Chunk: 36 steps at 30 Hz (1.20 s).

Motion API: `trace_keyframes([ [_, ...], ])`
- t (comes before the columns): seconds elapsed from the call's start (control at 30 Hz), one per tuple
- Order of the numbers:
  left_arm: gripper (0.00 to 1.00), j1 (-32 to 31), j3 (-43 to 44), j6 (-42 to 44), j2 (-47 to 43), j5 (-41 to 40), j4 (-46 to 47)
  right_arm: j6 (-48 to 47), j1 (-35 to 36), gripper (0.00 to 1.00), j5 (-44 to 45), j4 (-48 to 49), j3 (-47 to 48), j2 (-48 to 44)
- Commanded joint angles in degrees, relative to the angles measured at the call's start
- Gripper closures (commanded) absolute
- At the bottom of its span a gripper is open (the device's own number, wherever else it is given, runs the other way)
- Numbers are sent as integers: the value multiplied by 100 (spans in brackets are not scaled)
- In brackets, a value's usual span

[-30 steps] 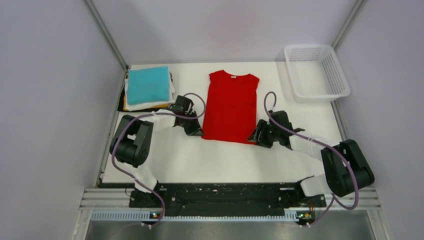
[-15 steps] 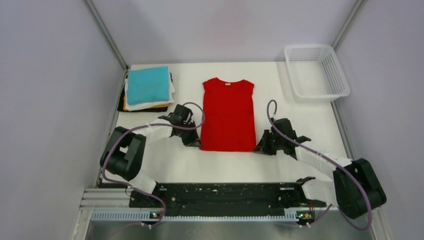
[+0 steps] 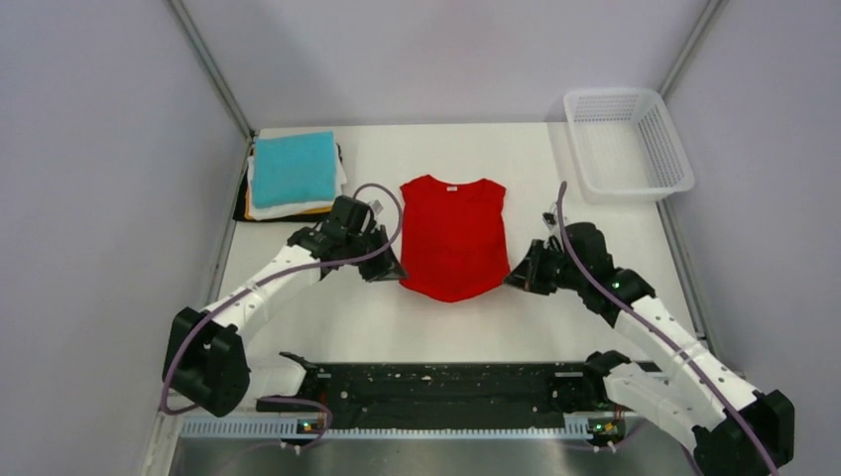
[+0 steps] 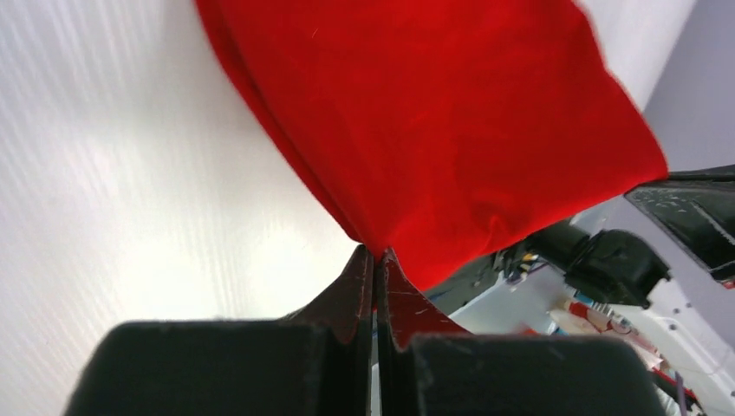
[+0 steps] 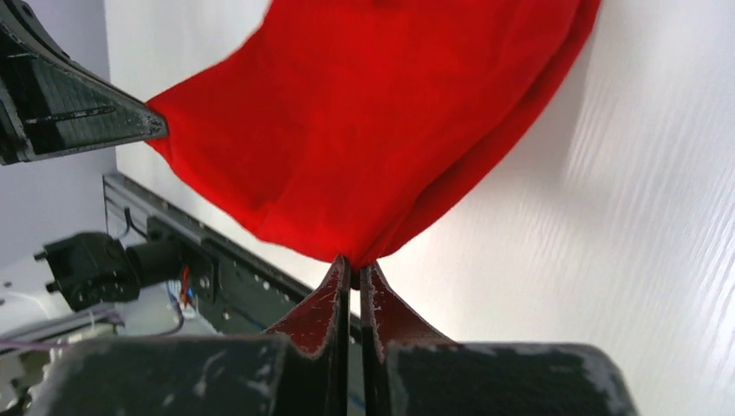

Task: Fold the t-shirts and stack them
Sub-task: Fold the long partially folded tshirt into a neat square

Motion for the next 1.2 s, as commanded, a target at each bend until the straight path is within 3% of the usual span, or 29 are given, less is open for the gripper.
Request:
trace_keyframes([
  [0.0, 100, 194, 1077, 225, 439, -204, 352, -405, -172, 100, 605, 584, 766, 497],
  [0.13, 100, 589, 2167, 392, 1327, -185, 339, -602, -759, 100, 435, 1186, 1235, 1288],
  [0.4, 100, 1107, 4309, 559, 3273, 368, 48, -856, -1181, 100, 400, 1880, 2501, 2994],
  [0.93, 100, 1592, 7226, 779, 5964, 385, -225, -880, -1645, 100, 473, 2516, 4477, 5951],
  [1.03, 78, 1640, 7811, 820, 6530, 342, -116, -838, -1657, 100, 816, 2936, 4728, 6531],
  [1.07, 67, 1666, 8115, 809, 6716, 426, -132, -851, -1659, 95, 950, 3058, 4889, 6779],
  [1.13, 39, 1703, 8601, 753, 6991, 496, -155, -867, -1685, 52, 893, 2920, 5597, 7277],
  [1.17, 7, 1717, 8716, 759, 7020, 566, -145, -845, -1689, 33, 837, 2793, 5907, 7452],
])
